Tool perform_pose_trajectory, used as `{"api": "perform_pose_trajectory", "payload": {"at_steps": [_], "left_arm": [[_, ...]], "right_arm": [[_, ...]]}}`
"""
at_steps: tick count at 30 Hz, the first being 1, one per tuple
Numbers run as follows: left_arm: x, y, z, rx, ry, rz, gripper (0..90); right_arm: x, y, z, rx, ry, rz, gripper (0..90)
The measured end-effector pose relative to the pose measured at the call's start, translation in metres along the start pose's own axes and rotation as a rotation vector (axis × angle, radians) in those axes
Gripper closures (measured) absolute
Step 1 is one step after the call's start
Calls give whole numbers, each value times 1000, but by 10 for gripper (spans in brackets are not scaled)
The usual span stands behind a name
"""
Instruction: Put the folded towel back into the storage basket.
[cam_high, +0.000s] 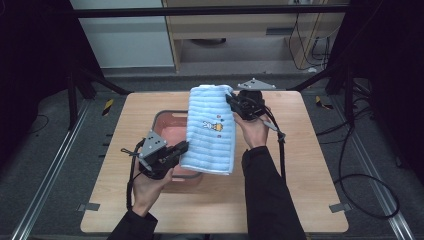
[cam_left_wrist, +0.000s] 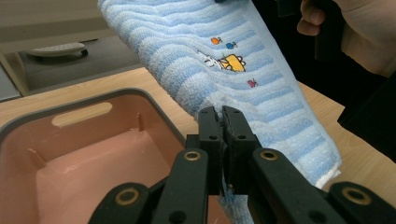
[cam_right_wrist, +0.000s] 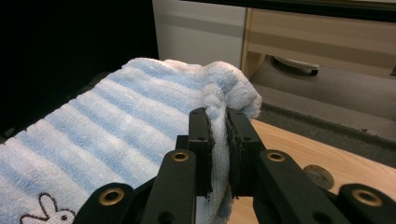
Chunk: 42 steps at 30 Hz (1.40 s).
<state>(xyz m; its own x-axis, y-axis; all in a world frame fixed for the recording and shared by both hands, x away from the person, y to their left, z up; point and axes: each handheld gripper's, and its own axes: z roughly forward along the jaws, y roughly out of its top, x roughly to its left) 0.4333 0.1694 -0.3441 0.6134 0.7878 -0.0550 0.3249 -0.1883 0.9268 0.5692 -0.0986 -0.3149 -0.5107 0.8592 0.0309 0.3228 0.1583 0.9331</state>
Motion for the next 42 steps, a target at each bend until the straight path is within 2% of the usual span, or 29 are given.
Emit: {"api": "perform_pose_trajectory", "payload": {"at_steps": [11, 23, 35, 42], "left_arm": [[16, 0, -13, -9, 34, -7, 871], [33, -3, -21, -10, 65, -13, 871], [55, -12, -33, -15, 106, -49, 871], [64, -17, -34, 3, 124, -60, 871]], "right_arm": [[21, 10, 17, -17, 27, -12, 818], [32, 11, 31, -25, 41, -14, 818], [52, 16, 54, -12, 72, -24, 817], [60, 13, 69, 2, 82, -31, 817]]}}
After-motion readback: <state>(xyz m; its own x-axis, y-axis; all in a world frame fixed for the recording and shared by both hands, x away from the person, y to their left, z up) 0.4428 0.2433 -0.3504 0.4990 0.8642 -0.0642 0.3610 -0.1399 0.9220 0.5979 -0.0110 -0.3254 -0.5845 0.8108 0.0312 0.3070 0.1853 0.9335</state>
